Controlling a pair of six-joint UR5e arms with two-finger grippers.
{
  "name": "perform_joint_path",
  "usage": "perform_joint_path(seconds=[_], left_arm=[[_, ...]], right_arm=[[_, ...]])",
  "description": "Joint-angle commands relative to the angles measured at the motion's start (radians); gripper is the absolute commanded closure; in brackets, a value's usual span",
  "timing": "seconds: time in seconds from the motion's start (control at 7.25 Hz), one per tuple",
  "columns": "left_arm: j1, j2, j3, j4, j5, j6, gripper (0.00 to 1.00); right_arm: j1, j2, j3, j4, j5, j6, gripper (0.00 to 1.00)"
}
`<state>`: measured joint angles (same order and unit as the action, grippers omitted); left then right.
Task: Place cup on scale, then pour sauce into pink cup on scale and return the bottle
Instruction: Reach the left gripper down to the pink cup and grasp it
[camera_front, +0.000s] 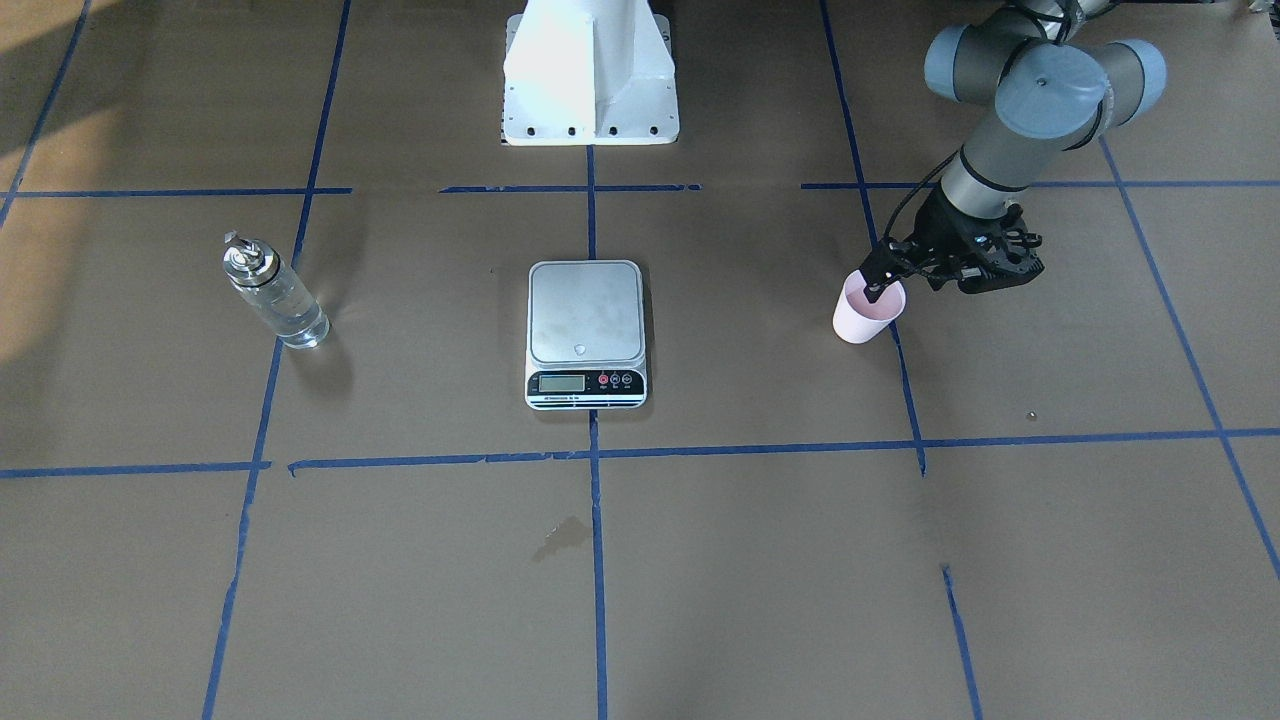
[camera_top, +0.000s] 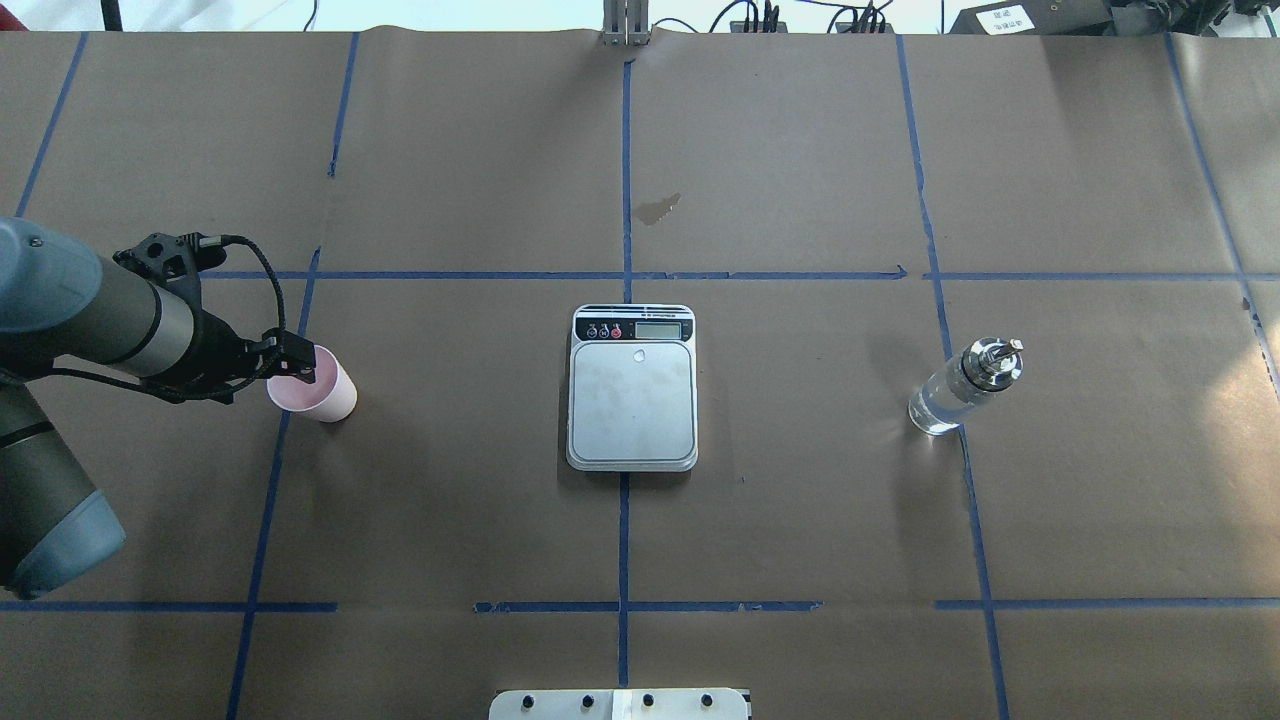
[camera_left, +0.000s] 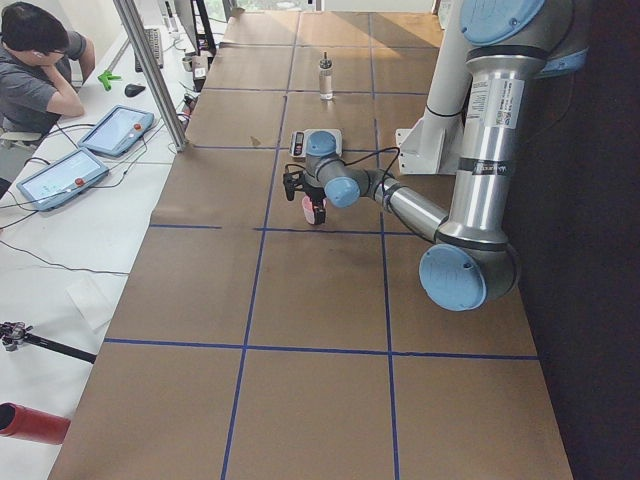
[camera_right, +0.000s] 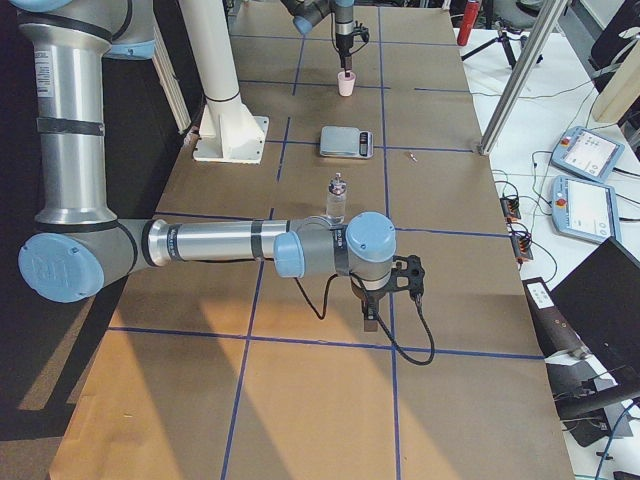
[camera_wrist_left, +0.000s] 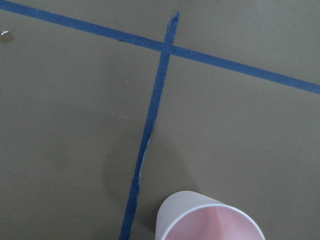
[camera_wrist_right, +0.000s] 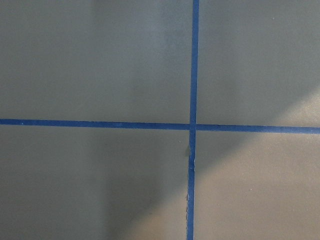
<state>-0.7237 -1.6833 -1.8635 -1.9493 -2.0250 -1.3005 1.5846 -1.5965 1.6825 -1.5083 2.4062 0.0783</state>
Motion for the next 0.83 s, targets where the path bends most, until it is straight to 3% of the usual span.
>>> perform_joint_path(seconds=[0.0, 0.14, 0.28, 0.41, 0.55, 0.69], left_arm=[[0.013, -0.003, 0.013, 0.000, 0.000, 0.000, 0.07], [0.013, -0.003, 0.012, 0.000, 0.000, 0.000, 0.28], [0.013, -0.004, 0.012, 0.001, 0.000, 0.000, 0.64], [0.013, -0.006, 0.012, 0.000, -0.001, 0.000, 0.93], [0.015, -0.012, 0.010, 0.001, -0.001, 0.000, 1.00], [0.013, -0.013, -0.006, 0.004, -0.008, -0.009, 1.00]], right_arm=[[0.000, 0.001, -0.001, -0.001, 0.001, 0.000, 0.00], [0.000, 0.001, -0.001, -0.001, 0.001, 0.000, 0.00], [0.000, 0.001, -0.001, -0.001, 0.001, 0.000, 0.00], [0.000, 0.001, -0.001, -0.001, 0.001, 0.000, 0.00], [0.000, 0.001, -0.001, -0.001, 0.001, 0.000, 0.00], [0.000, 0.001, -0.001, -0.001, 0.002, 0.000, 0.00]])
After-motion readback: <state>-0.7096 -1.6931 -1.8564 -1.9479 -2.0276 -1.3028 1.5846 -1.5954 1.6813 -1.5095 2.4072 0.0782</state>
